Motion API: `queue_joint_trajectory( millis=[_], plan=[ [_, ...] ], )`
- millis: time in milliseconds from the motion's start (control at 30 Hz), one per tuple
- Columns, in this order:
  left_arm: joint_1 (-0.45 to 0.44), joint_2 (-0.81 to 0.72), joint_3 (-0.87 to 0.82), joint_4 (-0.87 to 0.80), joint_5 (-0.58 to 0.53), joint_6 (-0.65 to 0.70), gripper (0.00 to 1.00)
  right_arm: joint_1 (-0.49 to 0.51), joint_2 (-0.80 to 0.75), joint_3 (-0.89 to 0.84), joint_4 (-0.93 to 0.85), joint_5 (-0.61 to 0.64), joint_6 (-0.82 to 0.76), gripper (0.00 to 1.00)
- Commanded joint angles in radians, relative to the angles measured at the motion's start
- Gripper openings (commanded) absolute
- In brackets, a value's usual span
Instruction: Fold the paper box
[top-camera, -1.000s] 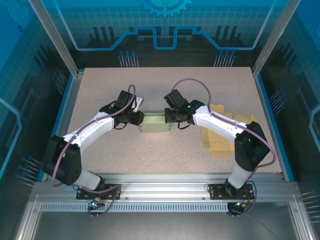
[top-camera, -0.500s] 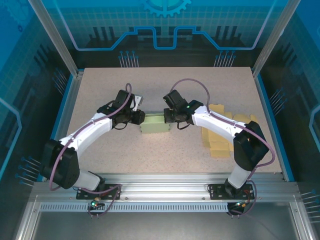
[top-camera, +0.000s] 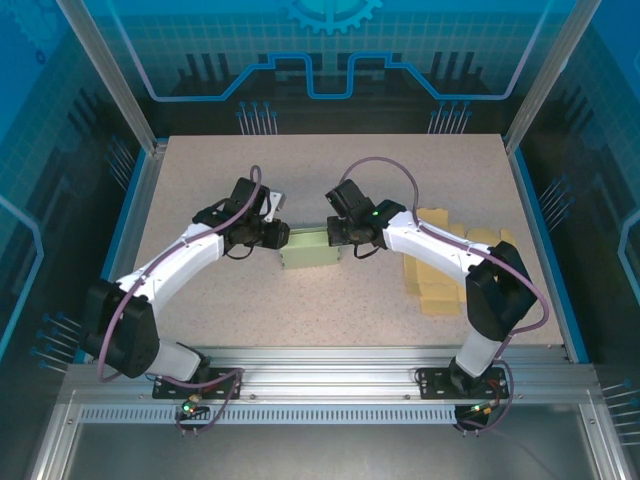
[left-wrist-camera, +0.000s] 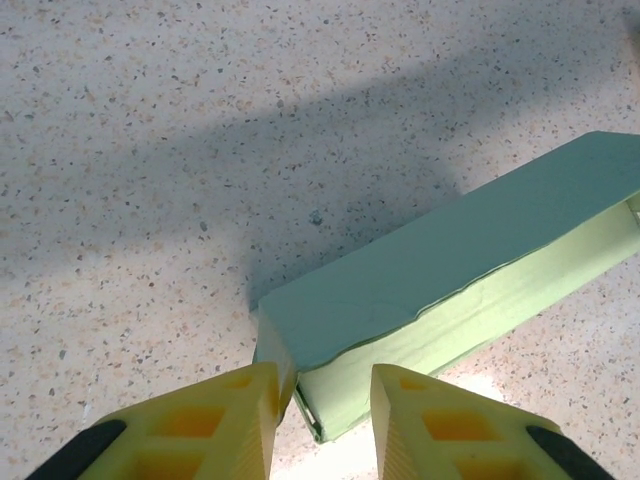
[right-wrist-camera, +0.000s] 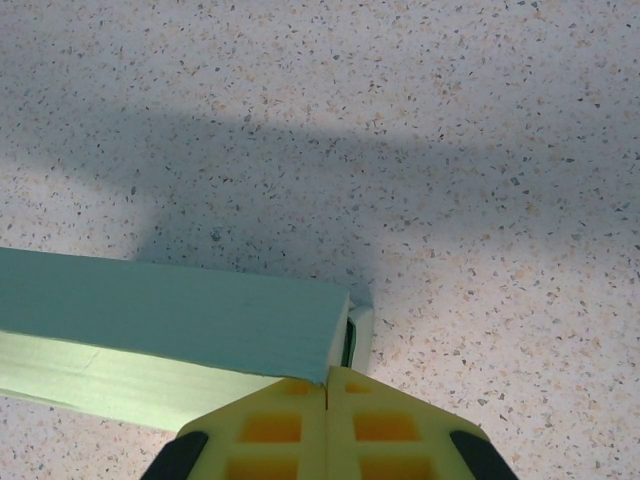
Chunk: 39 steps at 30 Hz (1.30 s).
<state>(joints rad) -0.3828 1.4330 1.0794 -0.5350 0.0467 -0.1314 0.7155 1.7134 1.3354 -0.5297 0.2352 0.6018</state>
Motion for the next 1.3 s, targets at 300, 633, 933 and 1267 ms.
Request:
queue_joint_trajectory(
  millis=[300, 633, 933, 1267],
  plan=[
    [-0.007, 0.029, 0.028, -0.071, -0.05, 0.021, 0.34, 0.019, 0.018, 0.022, -0.02, 0.001, -0.011, 0.01],
    [-0.006, 0.076, 0.06, -0.045, -0.074, 0.043, 0.32, 0.022, 0.014, 0.03, -0.027, 0.003, -0.016, 0.01],
    [-0.016, 0.081, 0.092, -0.059, -0.051, 0.034, 0.11, 0.024, 0.023, 0.042, -0.036, 0.005, -0.019, 0.01],
    [-0.019, 0.09, 0.124, -0.102, -0.015, 0.018, 0.04, 0.036, 0.041, 0.065, -0.057, 0.019, -0.03, 0.01]
  ],
)
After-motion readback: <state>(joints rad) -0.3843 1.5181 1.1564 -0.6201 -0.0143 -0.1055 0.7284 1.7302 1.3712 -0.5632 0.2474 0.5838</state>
